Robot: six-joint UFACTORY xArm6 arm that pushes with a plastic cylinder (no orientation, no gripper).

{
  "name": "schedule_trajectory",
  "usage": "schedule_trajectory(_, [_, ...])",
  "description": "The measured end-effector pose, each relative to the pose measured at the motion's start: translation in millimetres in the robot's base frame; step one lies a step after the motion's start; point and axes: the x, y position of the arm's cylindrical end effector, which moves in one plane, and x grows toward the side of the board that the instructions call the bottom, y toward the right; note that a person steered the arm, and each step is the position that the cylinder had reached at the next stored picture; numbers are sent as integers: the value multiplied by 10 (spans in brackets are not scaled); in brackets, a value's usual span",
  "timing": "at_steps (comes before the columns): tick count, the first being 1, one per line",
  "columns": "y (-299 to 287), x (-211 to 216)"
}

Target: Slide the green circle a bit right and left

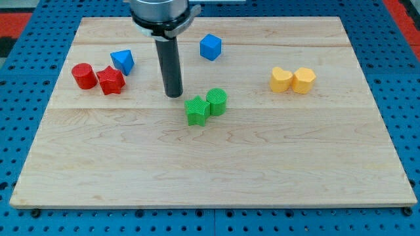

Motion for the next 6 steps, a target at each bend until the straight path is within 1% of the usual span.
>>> schedule_trajectory(2, [72,0])
schedule_trajectory(3, [304,0])
schedule_trajectory(4, [732,0])
schedule_trajectory(6, [853,-29])
